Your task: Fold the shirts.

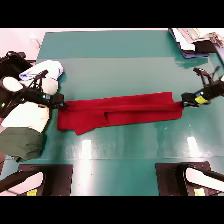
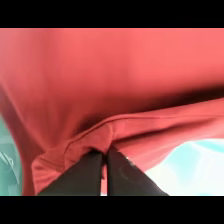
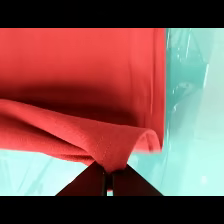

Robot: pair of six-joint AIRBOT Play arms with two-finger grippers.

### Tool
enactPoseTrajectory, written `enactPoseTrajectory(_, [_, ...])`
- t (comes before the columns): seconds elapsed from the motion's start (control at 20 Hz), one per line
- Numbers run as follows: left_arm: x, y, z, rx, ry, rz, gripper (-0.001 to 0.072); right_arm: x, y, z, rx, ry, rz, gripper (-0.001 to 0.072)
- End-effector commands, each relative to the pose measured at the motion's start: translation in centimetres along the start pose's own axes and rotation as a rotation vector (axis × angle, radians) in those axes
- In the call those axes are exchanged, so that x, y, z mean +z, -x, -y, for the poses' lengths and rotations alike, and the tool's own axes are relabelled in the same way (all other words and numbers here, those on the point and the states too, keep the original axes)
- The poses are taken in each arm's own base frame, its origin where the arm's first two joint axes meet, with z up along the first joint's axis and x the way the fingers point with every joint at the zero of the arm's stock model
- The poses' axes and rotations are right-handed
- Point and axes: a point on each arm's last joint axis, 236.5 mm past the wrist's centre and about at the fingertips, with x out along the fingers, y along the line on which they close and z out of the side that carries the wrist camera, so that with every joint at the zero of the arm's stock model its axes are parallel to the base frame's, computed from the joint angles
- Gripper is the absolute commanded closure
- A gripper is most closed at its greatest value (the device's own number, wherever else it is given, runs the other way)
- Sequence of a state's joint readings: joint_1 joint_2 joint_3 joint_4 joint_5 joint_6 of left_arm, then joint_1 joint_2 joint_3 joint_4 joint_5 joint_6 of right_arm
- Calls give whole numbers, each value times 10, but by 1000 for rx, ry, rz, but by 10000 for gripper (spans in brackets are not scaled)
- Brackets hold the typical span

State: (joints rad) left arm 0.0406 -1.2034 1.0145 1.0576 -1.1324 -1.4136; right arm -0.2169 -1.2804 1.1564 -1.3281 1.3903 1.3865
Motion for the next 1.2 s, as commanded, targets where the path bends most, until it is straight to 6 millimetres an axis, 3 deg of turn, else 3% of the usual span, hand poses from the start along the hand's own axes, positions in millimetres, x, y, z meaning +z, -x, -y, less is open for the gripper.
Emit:
enactPoseTrajectory(0.0, [38,-15,-7,7,-11,32,681,36,-16,-7,15,17,-12,696])
enactPoseTrajectory(0.05, [42,-14,-6,6,-12,43,664,45,-18,-12,45,10,-6,676])
enactPoseTrajectory(0.1, [47,-12,-4,1,-14,56,409,53,-17,-14,73,0,5,539])
enactPoseTrajectory(0.15, [51,-9,2,-17,-9,68,234,60,-15,-16,105,-4,19,409])
enactPoseTrajectory(0.25, [56,0,15,-53,-6,84,239,64,-10,-16,173,12,32,362])
enactPoseTrajectory(0.3, [57,2,21,-80,1,87,324,61,-9,-11,199,4,31,338])
enactPoseTrajectory(0.35, [58,2,29,-111,8,88,563,55,-12,-1,218,-24,23,321])
enactPoseTrajectory(0.4, [56,2,35,-131,0,84,682,48,-16,10,233,-59,13,293])
enactPoseTrajectory(0.45, [54,-1,42,-137,-12,79,682,40,-21,25,239,-102,3,217])
enactPoseTrajectory(0.5, [51,-5,52,-143,-35,72,682,29,-29,40,244,-150,-8,200])
enactPoseTrajectory(0.65, [47,-26,96,-171,-57,84,683,11,-55,58,348,-252,-37,202])
enactPoseTrajectory(0.75, [40,-44,124,-191,-61,80,683,13,-69,49,450,-289,-44,210])
enactPoseTrajectory(0.95, [22,-97,178,-222,-116,53,684,30,-91,16,519,-263,-44,292])
enactPoseTrajectory(1.1, [7,-137,202,-227,-143,-27,683,35,-90,-14,532,-157,-49,628])
enactPoseTrajectory(1.15, [5,-148,207,-228,-146,-46,684,39,-81,-22,541,-109,-45,695])
